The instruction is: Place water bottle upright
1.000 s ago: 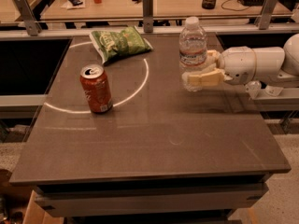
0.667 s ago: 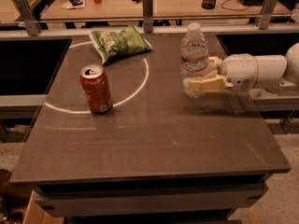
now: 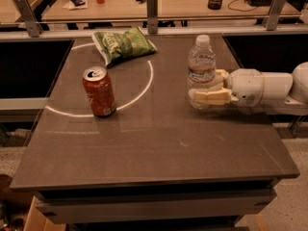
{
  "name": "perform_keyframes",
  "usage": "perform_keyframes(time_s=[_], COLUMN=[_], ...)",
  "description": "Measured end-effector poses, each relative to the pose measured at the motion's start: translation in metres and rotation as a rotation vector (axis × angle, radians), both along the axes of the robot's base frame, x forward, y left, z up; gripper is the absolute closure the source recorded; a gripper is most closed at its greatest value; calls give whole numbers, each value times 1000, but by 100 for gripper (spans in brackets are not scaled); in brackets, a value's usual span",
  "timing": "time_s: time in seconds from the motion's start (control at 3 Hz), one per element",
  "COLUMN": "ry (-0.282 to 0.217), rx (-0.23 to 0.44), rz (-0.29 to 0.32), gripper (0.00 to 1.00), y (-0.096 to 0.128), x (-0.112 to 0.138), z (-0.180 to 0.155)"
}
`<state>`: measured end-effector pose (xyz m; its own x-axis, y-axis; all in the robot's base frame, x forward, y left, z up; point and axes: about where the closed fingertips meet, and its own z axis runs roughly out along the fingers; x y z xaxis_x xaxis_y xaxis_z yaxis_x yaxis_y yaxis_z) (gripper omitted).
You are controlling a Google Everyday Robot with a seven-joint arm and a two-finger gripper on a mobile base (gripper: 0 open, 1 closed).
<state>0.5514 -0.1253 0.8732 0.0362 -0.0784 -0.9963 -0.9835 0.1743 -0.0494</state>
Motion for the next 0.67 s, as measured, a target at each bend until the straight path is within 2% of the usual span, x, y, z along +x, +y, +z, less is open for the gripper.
perform_keyframes(time_s=[0.33, 0.67], ry=[-3, -3], rx=[25, 24], rz=[-10, -5], gripper=[100, 82], y=[-2, 1], x=[1, 1], z=[-6, -5])
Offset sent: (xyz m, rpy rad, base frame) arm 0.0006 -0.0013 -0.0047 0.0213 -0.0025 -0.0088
